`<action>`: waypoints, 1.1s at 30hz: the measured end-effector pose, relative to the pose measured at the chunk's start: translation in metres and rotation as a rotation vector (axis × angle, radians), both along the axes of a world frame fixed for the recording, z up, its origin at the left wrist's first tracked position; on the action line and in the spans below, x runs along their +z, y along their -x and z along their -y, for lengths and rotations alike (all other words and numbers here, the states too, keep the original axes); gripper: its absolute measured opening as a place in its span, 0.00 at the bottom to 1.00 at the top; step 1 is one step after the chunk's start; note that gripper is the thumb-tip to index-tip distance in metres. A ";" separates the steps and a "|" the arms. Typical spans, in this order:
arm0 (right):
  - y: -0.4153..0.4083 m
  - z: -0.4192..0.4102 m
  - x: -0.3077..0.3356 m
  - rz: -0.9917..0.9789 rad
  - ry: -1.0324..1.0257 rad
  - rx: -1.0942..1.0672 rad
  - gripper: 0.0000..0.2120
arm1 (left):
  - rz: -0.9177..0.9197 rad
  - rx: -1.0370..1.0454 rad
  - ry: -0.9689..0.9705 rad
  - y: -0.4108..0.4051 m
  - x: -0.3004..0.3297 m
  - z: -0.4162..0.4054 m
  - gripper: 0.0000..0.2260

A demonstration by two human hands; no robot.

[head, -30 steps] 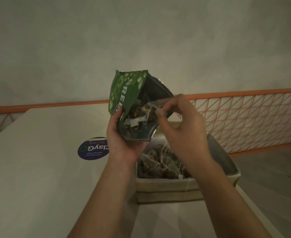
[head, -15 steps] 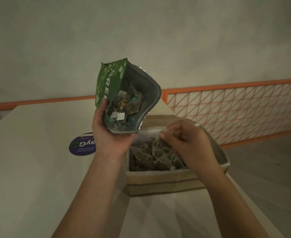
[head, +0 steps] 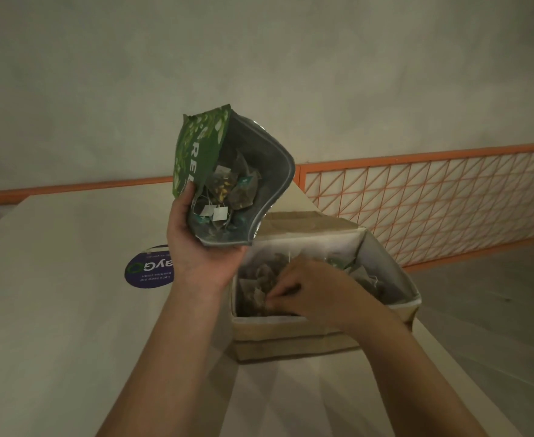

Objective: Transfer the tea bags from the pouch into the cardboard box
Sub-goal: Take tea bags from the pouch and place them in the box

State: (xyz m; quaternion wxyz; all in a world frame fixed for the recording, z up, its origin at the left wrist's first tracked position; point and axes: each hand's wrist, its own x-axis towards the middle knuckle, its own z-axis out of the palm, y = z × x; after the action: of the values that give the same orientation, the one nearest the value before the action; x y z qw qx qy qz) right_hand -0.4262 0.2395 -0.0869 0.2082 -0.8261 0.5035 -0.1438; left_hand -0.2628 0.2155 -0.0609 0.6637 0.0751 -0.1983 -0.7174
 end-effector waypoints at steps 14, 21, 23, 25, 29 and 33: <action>-0.030 -0.003 0.043 0.558 0.407 -0.320 0.18 | 0.105 0.037 -0.023 0.007 -0.001 -0.003 0.26; -0.045 0.013 0.046 0.230 0.531 -0.468 0.18 | 0.079 0.066 -0.060 0.011 -0.001 -0.003 0.29; -0.045 0.012 0.044 0.286 0.559 -0.469 0.12 | 0.080 0.054 -0.056 0.012 -0.001 -0.004 0.29; -0.043 0.011 0.042 0.368 0.547 -0.446 0.08 | 0.088 0.043 -0.048 0.012 0.000 -0.004 0.29; -0.025 -0.001 0.042 0.570 0.463 -0.360 0.04 | 0.083 0.040 -0.043 0.012 -0.003 -0.003 0.27; -0.002 -0.015 0.041 0.781 0.361 -0.353 0.04 | 0.062 0.044 -0.062 0.012 -0.005 0.000 0.25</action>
State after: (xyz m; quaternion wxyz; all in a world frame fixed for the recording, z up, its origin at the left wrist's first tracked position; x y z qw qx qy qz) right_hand -0.4243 0.2545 -0.0455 0.2077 -0.6346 0.4873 -0.5627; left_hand -0.2752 0.2158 -0.0659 0.6702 0.1221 -0.1948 -0.7057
